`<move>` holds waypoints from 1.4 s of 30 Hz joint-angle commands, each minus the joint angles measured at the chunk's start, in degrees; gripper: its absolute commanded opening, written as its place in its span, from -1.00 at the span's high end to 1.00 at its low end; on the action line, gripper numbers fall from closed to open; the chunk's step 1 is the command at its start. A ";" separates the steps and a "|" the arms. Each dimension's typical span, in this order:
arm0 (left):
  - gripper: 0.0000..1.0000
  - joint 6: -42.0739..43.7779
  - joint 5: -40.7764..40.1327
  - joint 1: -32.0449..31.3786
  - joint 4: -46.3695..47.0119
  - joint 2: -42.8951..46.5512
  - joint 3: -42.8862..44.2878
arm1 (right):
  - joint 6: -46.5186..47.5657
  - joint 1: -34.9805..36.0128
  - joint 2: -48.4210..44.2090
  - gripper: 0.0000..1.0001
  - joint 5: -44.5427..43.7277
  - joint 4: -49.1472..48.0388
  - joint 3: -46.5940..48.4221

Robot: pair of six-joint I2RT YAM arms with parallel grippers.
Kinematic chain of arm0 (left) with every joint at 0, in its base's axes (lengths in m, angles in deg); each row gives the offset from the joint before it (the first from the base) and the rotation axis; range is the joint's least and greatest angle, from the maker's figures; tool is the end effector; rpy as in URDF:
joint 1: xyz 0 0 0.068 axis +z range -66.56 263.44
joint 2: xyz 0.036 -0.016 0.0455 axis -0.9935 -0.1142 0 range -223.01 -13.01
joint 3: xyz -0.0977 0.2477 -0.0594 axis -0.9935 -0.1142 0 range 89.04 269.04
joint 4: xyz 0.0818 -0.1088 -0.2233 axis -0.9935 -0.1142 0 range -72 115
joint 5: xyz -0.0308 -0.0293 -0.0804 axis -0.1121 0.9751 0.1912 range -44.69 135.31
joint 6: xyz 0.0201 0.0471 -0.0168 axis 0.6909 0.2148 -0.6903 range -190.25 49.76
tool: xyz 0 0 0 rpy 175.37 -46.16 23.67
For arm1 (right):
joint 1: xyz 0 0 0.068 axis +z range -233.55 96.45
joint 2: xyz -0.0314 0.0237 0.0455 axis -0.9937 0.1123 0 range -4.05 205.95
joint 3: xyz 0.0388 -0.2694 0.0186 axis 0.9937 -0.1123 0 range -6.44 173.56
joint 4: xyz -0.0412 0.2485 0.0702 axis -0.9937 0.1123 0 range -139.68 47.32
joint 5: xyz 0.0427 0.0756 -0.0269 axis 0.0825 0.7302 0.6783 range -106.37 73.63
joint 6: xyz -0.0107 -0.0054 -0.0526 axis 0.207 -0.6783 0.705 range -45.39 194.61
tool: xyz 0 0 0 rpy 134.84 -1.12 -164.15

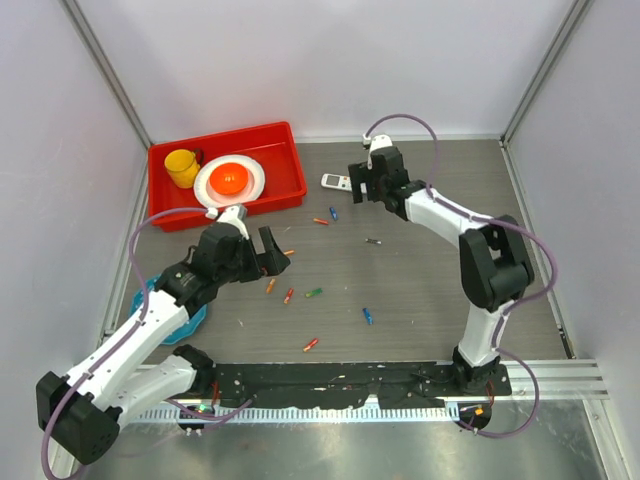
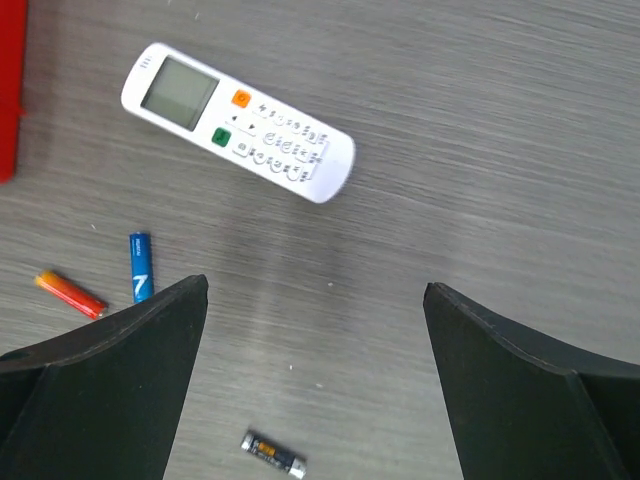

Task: Load the batteries into the remote control

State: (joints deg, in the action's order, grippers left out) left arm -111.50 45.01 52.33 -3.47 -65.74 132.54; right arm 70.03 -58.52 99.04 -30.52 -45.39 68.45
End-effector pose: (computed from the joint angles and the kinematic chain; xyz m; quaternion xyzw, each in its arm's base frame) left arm 0.1700 -0.1023 0.2766 -0.0805 0.8940 -0.2583 0.3572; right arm 0.3803 0.1679 0.2495 -0.0962 0.8667 0.0176 0.4892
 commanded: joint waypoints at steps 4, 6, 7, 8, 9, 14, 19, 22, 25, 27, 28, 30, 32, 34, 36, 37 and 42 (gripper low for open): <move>-0.99 2.85 4.95 0.00 2.63 0.96 0.53 | 10.82 -4.20 9.05 -0.89 19.59 4.58 14.39; -0.99 2.93 6.00 0.09 3.07 0.53 0.26 | 11.08 -4.99 11.51 -0.90 22.14 8.17 19.81; -0.99 3.11 6.53 0.00 2.98 0.35 0.35 | 11.60 -5.17 14.22 -0.90 22.85 9.49 21.42; -0.99 3.20 6.97 0.00 3.07 0.00 0.35 | 12.22 -5.17 15.20 -0.90 22.94 11.59 22.91; -1.00 3.02 7.24 0.00 3.24 -0.18 0.18 | 12.57 -5.17 16.26 -0.90 22.94 11.96 24.67; -0.99 2.59 6.89 0.09 2.89 -0.18 -0.53 | 13.28 -5.17 21.36 -0.91 22.06 13.54 28.55; -0.99 2.41 7.15 0.09 2.80 -0.79 -0.97 | 12.67 -4.91 25.49 -0.91 20.05 14.78 34.17; -0.99 1.71 7.50 0.09 3.07 -1.06 -1.93 | 12.05 -4.12 27.51 -0.91 17.67 14.78 36.46; -0.99 1.09 8.20 0.00 3.86 -1.41 -2.64 | 12.75 -2.89 29.53 -0.91 14.51 15.39 38.22; -0.99 1.18 8.12 0.00 3.68 -1.67 -2.46 | 12.40 -2.80 30.94 -0.91 14.33 15.83 39.54; -0.99 1.26 8.03 0.09 3.68 -1.67 -2.37 | 12.40 -2.80 31.29 -0.91 14.33 16.18 39.89; -1.00 1.35 7.68 0.09 3.60 -1.76 -2.11 | 12.23 -2.71 32.26 -0.91 14.33 16.36 40.68; -0.99 1.53 7.59 0.00 3.59 -1.94 -1.93 | 12.31 -2.62 32.79 -0.91 12.33 16.45 41.12; -0.99 1.53 7.59 0.09 3.42 -2.11 -1.93 | 12.49 -2.45 33.31 -0.91 11.87 16.45 41.30; -0.99 1.53 7.59 0.09 3.42 -2.20 -2.02 | 12.75 -2.45 33.75 -0.91 10.99 16.53 41.74; -0.99 1.44 7.59 0.09 3.42 -2.11 -2.11 | 12.84 -2.45 34.02 -0.91 10.81 16.36 41.83; -0.99 1.27 7.33 0.09 3.51 -2.11 -2.20 | 12.40 -2.19 34.99 -0.91 10.81 16.71 43.06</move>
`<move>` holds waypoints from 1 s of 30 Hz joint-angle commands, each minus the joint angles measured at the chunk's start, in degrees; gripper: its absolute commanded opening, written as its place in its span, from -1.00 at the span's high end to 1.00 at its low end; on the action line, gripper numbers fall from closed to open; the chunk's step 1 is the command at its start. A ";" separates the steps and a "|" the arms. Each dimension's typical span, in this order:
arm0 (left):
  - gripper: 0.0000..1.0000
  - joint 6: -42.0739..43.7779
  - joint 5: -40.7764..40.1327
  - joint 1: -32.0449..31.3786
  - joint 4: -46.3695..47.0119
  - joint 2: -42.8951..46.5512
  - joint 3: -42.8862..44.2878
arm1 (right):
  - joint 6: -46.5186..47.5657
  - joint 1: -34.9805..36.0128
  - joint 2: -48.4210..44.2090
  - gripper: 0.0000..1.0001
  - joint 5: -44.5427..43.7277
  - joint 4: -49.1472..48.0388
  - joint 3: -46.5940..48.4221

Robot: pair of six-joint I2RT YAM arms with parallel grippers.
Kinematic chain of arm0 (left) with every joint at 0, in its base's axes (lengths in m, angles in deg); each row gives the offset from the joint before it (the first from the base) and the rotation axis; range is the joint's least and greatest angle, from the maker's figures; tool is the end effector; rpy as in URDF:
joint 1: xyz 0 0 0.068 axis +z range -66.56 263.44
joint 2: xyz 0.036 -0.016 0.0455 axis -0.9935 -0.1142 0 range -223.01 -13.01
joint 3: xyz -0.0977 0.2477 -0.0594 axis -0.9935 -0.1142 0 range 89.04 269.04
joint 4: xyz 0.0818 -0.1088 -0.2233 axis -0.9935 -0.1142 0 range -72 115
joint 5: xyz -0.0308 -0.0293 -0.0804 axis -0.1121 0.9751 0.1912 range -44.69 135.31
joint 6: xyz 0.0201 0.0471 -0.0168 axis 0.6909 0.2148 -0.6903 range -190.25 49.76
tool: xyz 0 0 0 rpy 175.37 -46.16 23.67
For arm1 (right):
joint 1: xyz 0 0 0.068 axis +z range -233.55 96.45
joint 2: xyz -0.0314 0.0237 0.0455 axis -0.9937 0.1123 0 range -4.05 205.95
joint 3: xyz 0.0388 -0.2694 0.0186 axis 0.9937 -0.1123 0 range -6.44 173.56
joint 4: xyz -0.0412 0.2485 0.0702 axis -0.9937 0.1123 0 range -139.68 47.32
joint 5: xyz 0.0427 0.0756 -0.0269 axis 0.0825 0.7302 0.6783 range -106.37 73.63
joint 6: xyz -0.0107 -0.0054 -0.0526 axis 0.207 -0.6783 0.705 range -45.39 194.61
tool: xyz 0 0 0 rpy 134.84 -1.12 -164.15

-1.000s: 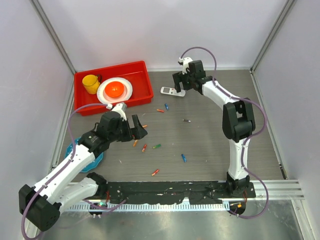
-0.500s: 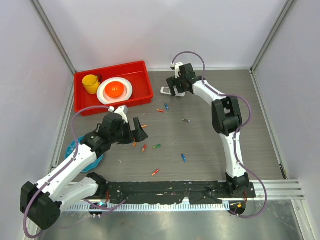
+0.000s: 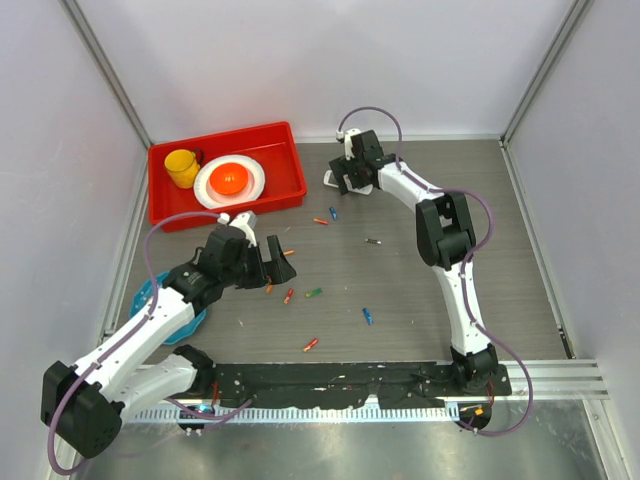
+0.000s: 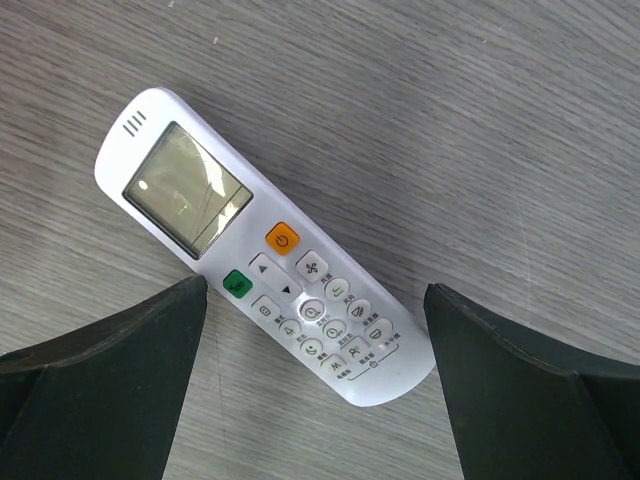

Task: Load the batteries into the remote control

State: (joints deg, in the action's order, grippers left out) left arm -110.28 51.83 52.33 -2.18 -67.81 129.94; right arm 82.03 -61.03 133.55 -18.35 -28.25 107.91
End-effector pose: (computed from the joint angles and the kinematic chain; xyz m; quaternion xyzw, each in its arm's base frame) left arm 0.1715 -0.1081 0.2568 -0.0472 0.9078 -0.2826 0.3062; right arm 0.5008 0.2063 0.1729 -0.2320 0.8930 0.0348 0.3840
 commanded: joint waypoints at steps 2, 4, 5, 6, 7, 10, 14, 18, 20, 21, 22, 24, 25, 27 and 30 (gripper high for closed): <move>-0.99 -0.05 0.25 0.09 2.13 -0.04 0.32 | 0.23 0.50 0.91 -0.91 -1.10 0.19 3.69; -0.99 -0.13 0.33 0.00 1.96 -0.04 0.32 | -0.30 0.68 1.00 -0.91 -1.01 0.54 3.52; -0.99 -0.14 0.16 0.09 1.95 0.05 0.32 | -0.48 1.03 1.00 -0.92 -0.92 0.80 3.26; -0.99 -0.22 0.16 0.00 1.95 0.05 0.23 | -0.65 1.21 1.00 -0.91 -1.01 0.89 3.08; -0.99 -0.31 0.16 0.00 1.95 0.05 0.23 | -1.00 1.29 1.00 -0.92 -1.01 1.59 2.99; -0.99 -0.40 0.59 0.09 2.22 0.40 0.05 | -2.32 2.08 0.92 -0.91 -0.04 3.26 2.64; -1.00 -0.66 0.86 0.00 2.30 1.01 -0.12 | -3.81 3.14 0.48 -0.91 -0.40 5.02 1.50; -0.99 -1.19 1.30 0.00 2.83 1.80 -1.00 | -5.83 3.75 -0.75 -0.91 -0.48 5.55 -1.05; -1.00 -1.45 1.30 0.09 3.01 2.07 -1.26 | -6.45 4.02 -1.54 -0.91 -0.57 5.29 -2.54; -0.99 -1.54 1.21 0.00 3.01 2.16 -1.35 | -7.06 4.11 -1.72 -0.89 -1.09 5.11 -2.90; -0.99 -1.54 1.30 0.09 3.10 2.16 -1.35 | -7.33 4.11 -1.98 -0.87 -1.97 4.94 -3.16; -0.99 -1.54 1.21 0.00 2.92 2.25 -1.18 | -7.33 4.11 -2.07 -0.80 -2.68 4.76 -3.25; -0.99 -1.54 1.12 0.09 2.83 2.33 -1.09 | -7.33 4.02 -2.07 -0.77 -3.29 4.85 -3.08; -0.99 -1.45 0.86 0.09 2.75 2.34 -1.00 | -7.33 4.02 -1.81 -0.62 -3.38 5.11 -2.55; -0.99 -1.45 0.33 0.09 2.48 2.42 -0.92 | -7.25 4.02 -0.93 -0.42 -4.00 6.16 -0.97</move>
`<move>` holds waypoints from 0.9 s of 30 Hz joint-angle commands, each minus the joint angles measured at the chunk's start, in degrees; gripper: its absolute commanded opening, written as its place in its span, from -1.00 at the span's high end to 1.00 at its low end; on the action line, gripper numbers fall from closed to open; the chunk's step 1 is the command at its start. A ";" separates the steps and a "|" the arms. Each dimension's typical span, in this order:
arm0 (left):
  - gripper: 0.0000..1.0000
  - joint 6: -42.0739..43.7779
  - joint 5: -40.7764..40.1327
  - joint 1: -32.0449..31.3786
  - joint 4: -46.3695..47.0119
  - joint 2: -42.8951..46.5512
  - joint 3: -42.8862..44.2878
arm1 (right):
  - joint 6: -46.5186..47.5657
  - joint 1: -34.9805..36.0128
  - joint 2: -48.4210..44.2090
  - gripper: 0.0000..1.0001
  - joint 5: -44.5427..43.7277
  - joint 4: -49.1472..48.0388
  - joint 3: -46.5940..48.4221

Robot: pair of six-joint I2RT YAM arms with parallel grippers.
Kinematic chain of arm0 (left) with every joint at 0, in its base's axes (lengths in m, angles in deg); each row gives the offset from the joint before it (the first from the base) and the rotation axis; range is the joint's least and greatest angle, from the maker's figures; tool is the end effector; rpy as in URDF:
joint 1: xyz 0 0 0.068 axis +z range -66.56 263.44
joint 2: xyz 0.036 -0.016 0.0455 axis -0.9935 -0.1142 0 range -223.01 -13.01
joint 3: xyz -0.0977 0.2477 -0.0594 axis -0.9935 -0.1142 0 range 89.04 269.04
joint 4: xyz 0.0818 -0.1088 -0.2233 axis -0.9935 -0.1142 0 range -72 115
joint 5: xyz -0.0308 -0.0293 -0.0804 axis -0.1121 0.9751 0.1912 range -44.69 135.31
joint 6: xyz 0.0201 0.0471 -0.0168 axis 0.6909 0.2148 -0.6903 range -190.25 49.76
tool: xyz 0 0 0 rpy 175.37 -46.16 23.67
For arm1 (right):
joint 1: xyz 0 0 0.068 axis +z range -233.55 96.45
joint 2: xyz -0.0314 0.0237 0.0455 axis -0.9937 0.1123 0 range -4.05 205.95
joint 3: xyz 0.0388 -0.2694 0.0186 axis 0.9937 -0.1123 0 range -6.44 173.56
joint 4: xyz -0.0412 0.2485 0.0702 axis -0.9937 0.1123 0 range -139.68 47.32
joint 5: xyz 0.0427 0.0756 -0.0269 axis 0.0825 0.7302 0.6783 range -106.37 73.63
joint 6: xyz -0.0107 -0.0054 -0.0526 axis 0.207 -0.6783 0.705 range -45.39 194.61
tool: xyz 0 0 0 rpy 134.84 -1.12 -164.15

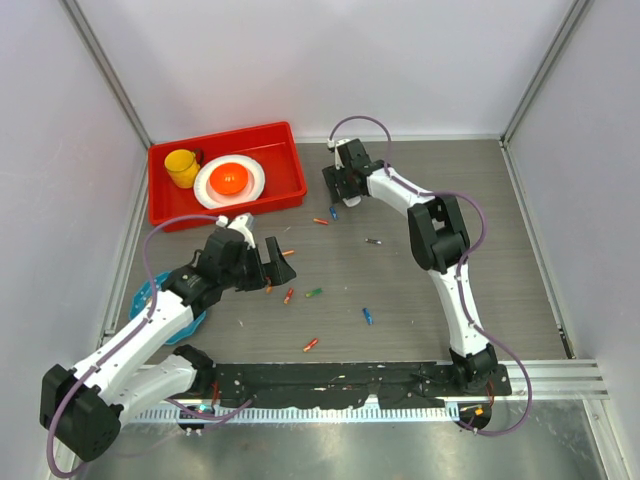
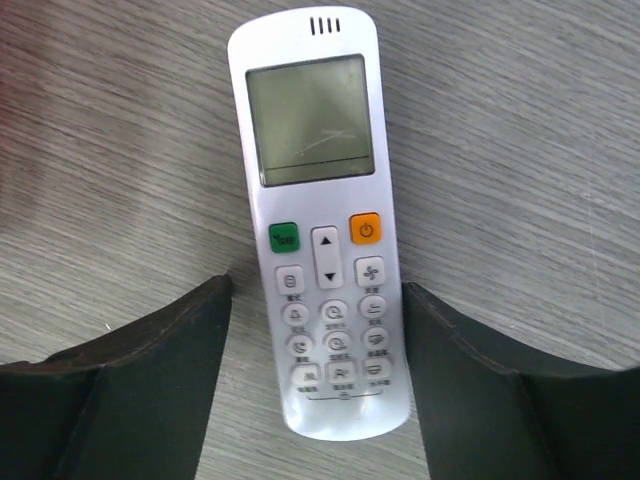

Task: Load the batteries into the remote control

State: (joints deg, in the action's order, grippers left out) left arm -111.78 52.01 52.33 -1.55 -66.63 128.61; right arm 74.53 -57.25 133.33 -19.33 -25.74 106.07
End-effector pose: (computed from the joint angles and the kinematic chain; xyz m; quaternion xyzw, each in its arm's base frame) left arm 0.1681 -0.1062 0.2537 -0.0581 0.9054 -0.2899 0.3047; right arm 0.4795 0.2349 0.1613 -0.2035 0.9134 0.0567 0.3479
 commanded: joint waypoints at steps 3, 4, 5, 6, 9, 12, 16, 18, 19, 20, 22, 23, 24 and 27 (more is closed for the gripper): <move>-0.99 -0.03 -0.28 0.00 1.67 1.07 0.59 | 0.16 0.15 -0.36 -0.17 -3.01 4.18 1.13; -0.99 -0.03 -0.46 0.09 1.50 1.15 0.51 | 0.16 0.15 -0.27 -0.08 -3.01 4.18 0.87; -0.99 0.05 -0.72 0.00 1.41 0.98 0.68 | -1.23 0.06 -0.27 0.11 -3.28 4.09 0.78; -0.99 0.05 -0.90 0.09 1.32 0.98 0.77 | -1.42 -0.02 -0.36 0.23 -3.45 4.27 0.70; -0.99 0.14 -1.25 0.09 0.97 0.98 1.12 | -3.34 -0.46 -1.76 0.55 -5.37 4.18 0.26; -0.99 0.23 -1.69 0.00 0.62 1.15 1.47 | -7.20 -1.25 -5.09 0.84 -8.01 1.56 -1.76; -0.99 0.14 -3.01 0.09 0.35 1.42 2.79 | -14.76 -1.43 -17.19 0.99 -10.31 -0.56 -7.80; -0.98 -0.12 -3.88 0.09 0.35 1.94 3.05 | -21.24 -0.91 -22.83 0.99 -11.01 -1.26 -12.29; -0.98 -0.38 -4.76 0.00 0.61 2.21 3.14 | -22.93 0.23 -28.34 0.99 -11.62 -2.40 -18.66; -0.94 -0.73 -5.11 0.09 0.88 2.47 3.14 | -24.52 1.20 -31.27 0.99 -12.32 -2.67 -21.77; -0.89 -1.17 -6.16 -0.09 2.54 2.74 2.53 | -26.98 3.74 -35.85 0.98 -15.21 -3.64 -30.28; -0.87 -1.87 -6.17 -0.26 3.42 2.65 2.18 | -27.78 7.58 -39.96 0.99 -17.67 -3.55 -32.85; -0.86 -2.23 -7.83 -0.79 4.56 2.21 2.00 | -28.74 9.45 -41.56 0.99 -19.00 -3.81 -35.49; -0.85 -3.63 -9.42 -2.28 5.80 0.28 2.26 | -36.29 17.79 -45.97 0.99 -24.45 -3.38 -44.19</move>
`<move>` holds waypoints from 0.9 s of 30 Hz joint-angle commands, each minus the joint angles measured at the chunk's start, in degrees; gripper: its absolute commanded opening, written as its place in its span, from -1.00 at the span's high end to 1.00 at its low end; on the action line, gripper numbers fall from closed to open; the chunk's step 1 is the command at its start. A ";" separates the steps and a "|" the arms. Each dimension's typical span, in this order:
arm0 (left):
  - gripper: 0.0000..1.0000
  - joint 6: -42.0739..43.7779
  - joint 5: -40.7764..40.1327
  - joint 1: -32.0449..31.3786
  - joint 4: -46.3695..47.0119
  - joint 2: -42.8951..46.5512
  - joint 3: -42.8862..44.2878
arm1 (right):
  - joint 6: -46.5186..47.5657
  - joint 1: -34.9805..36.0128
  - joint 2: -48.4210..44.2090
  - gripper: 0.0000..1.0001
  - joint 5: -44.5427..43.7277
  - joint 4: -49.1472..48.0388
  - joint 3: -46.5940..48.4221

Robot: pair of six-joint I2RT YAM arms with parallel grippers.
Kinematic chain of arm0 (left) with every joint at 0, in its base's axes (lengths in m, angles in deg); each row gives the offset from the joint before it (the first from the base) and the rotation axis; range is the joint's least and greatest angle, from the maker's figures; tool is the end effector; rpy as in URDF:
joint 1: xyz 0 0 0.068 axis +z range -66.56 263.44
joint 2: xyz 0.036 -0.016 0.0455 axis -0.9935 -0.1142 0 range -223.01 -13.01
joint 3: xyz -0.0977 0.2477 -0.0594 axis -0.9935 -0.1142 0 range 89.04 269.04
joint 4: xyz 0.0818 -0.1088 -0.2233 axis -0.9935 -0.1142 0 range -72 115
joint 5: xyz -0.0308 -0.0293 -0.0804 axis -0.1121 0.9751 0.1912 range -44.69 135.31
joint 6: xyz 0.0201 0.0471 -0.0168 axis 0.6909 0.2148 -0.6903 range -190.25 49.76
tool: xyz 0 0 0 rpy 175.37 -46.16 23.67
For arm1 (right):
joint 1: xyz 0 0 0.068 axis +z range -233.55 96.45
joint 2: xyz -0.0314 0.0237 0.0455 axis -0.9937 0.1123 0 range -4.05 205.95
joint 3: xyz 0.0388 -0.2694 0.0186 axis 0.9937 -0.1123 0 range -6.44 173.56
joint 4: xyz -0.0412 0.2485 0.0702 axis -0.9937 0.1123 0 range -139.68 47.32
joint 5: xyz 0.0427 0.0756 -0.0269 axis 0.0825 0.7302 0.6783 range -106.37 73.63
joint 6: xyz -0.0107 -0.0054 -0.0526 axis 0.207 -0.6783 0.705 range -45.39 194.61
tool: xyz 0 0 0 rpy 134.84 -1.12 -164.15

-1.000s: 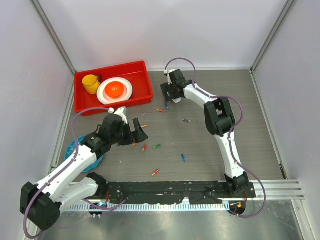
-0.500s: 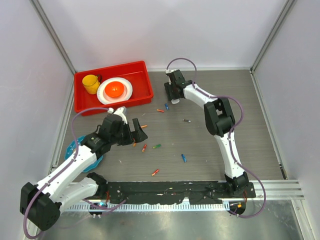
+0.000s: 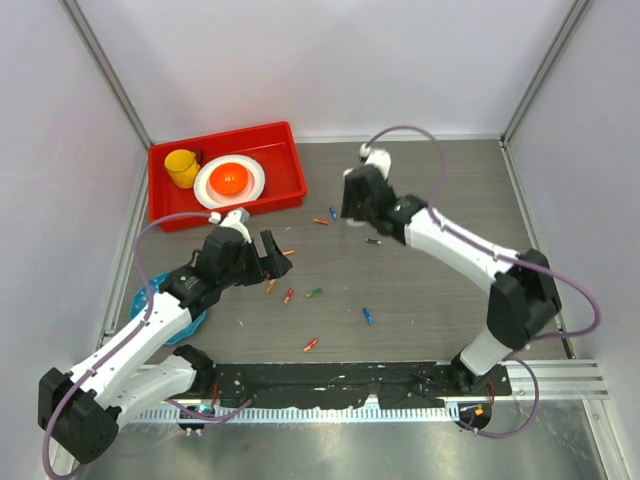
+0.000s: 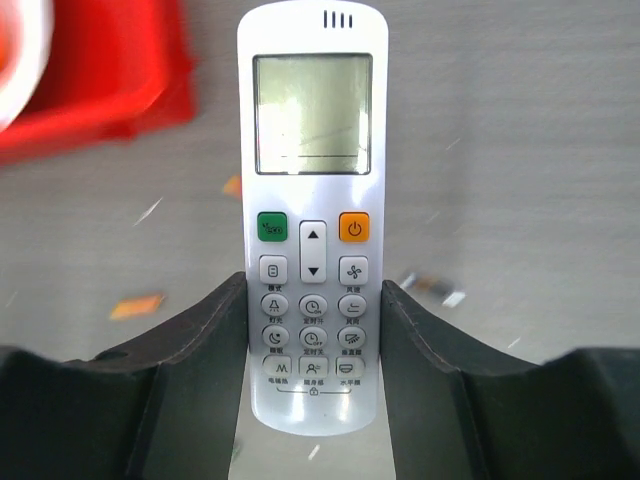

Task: Load the batteries into the remote control

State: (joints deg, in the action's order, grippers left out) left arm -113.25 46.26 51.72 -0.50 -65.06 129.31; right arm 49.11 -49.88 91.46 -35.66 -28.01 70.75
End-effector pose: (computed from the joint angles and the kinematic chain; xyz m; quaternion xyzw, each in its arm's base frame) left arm 0.1674 -0.1040 0.2641 -0.0844 0.8920 -0.2753 0.3485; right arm 0.3222 0.2004 0.2871 0.0069 0.8962 0.0737 0.4374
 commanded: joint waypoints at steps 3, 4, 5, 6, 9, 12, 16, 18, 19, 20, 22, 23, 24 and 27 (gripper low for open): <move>-0.84 -3.75 -8.41 -5.79 5.37 -2.53 1.92 | -19.84 17.36 -5.33 0.99 -13.92 -0.93 -15.47; -0.85 -4.10 -10.25 -7.98 5.37 -2.61 1.83 | -21.86 18.61 -5.24 0.99 -15.06 -0.93 -17.14; -0.84 -4.45 -11.57 -9.05 5.37 -2.70 1.83 | -24.66 19.84 -4.98 0.99 -17.77 -0.41 -17.59; -0.84 -5.50 -14.20 -9.93 5.02 -2.70 1.83 | -26.17 21.51 -4.11 0.99 -18.50 0.12 -17.77; -0.85 -7.35 -17.20 -11.52 3.97 -2.27 1.57 | -30.83 23.28 -1.82 0.99 -20.61 2.76 -16.99; -0.86 -8.94 -18.52 -11.87 3.44 -1.30 0.69 | -33.29 23.98 -0.50 0.99 -21.05 3.64 -16.89; -0.86 -10.08 -19.75 -11.96 3.17 0.63 -0.80 | -35.14 24.07 2.57 0.99 -20.09 3.20 -17.33; -0.86 -10.43 -20.02 -11.87 3.00 1.60 -1.33 | -35.59 24.07 3.54 0.99 -19.47 2.59 -17.42; -0.85 -10.61 -20.02 -11.96 3.08 1.78 -1.77 | -35.76 23.99 4.24 0.99 -18.95 2.41 -17.25; -0.86 -10.52 -20.02 -11.87 3.00 1.95 -1.86 | -35.76 23.99 5.30 0.98 -18.60 2.24 -17.16; -0.86 -10.70 -19.94 -11.96 2.65 2.04 -2.13 | -35.50 24.07 6.27 0.99 -18.07 1.97 -16.55; -0.86 -10.61 -19.85 -11.87 2.47 2.22 -2.13 | -35.50 24.07 6.97 0.98 -17.63 1.88 -16.46; -0.86 -10.70 -19.76 -11.87 2.29 2.13 -2.30 | -35.33 23.99 7.15 0.99 -17.28 1.71 -16.28; -0.86 -10.52 -19.32 -11.87 2.90 2.39 -2.74 | -34.80 24.07 8.11 0.98 -16.22 1.71 -15.75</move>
State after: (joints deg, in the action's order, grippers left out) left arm -123.00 28.29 40.00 1.16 -63.59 127.12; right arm 15.93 -26.17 98.27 -52.01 -24.60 52.94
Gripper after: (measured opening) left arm 0.929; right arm 0.544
